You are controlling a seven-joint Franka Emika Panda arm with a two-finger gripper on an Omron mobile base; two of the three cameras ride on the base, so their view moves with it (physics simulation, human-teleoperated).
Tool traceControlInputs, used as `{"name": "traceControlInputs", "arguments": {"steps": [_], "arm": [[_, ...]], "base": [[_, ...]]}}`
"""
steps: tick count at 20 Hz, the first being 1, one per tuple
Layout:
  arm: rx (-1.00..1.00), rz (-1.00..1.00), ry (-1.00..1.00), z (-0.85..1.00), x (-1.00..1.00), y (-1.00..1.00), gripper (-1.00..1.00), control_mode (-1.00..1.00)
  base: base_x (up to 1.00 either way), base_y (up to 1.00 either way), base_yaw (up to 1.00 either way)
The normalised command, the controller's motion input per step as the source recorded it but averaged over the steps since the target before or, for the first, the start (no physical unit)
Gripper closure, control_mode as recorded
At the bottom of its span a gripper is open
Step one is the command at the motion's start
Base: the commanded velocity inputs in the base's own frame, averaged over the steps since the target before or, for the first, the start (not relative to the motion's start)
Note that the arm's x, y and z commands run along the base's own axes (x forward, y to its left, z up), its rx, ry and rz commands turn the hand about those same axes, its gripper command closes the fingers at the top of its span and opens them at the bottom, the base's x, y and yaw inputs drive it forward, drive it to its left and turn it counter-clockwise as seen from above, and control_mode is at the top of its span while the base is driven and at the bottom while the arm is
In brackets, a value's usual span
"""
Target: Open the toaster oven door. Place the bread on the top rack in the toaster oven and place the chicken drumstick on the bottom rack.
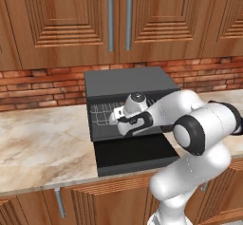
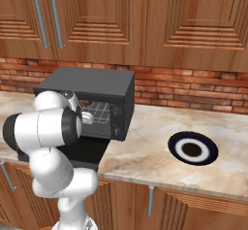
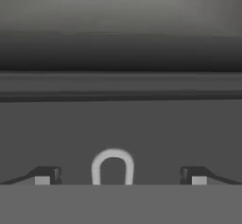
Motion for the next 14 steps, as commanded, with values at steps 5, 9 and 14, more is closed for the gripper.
{"name": "traceControlInputs", "arguments": {"steps": [5,9,14], "arm": [[0.0,-0.03,-0.02,-0.04,0.19,0.0,-1.0,-1.0],[0.0,-0.03,0.0,-0.16,0.0,0.0,1.0,-1.0],[0.0,-0.03,0.0,-0.02,0.0,0.0,1.0,-1.0]], "base": [[0.0,0.0,0.0],[0.0,0.0,0.0],[0.0,0.0,0.0]]}}
